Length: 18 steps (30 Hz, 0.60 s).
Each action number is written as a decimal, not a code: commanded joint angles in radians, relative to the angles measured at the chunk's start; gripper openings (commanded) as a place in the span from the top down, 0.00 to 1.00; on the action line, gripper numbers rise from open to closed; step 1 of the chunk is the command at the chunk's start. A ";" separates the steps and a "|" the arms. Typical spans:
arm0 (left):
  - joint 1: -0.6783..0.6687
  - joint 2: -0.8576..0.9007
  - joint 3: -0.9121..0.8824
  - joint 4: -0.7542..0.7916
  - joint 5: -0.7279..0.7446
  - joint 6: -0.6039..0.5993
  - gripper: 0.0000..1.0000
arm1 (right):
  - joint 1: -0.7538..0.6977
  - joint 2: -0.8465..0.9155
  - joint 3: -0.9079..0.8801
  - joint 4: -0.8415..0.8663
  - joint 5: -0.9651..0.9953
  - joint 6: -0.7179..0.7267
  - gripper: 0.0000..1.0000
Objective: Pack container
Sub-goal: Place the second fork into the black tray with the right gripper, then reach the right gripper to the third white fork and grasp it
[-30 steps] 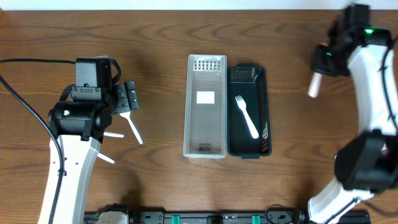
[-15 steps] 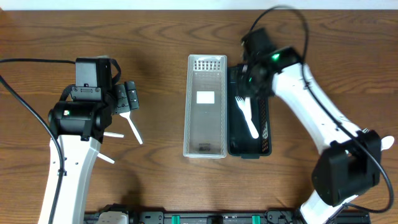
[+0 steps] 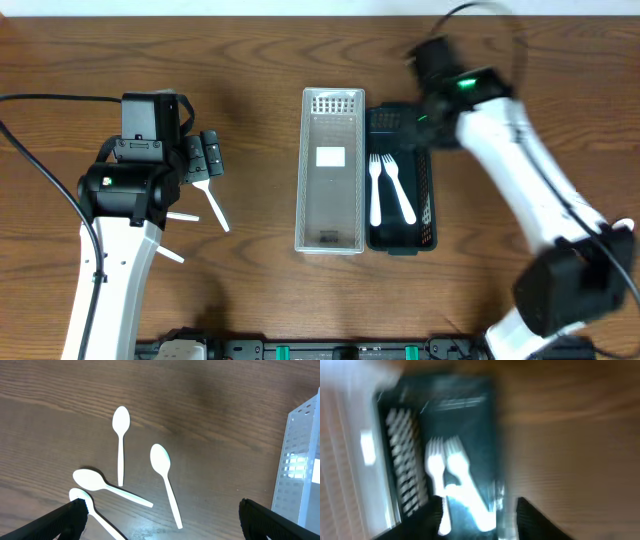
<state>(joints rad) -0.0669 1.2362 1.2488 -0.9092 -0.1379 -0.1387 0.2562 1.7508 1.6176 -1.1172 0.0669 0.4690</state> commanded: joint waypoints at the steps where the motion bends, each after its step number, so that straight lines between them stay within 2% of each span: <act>1: 0.004 -0.002 0.020 -0.004 -0.002 -0.012 0.02 | -0.158 -0.097 0.024 -0.039 0.095 0.093 0.44; 6: 0.004 -0.002 0.020 -0.011 -0.002 -0.013 0.02 | -0.422 -0.089 -0.025 -0.087 0.094 0.120 0.24; 8: 0.004 -0.002 0.020 -0.011 -0.002 -0.013 0.02 | -0.490 -0.080 -0.061 -0.069 0.093 0.121 0.20; 12: 0.004 -0.002 0.020 -0.011 -0.002 -0.012 0.02 | -0.625 -0.052 -0.162 -0.005 0.079 0.092 0.16; 18: 0.004 -0.002 0.020 -0.010 -0.002 -0.013 0.02 | -0.766 0.009 -0.287 0.117 0.026 -0.081 0.14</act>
<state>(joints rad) -0.0669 1.2362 1.2484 -0.9165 -0.1379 -0.1387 -0.4625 1.7332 1.3670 -1.0229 0.1188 0.4889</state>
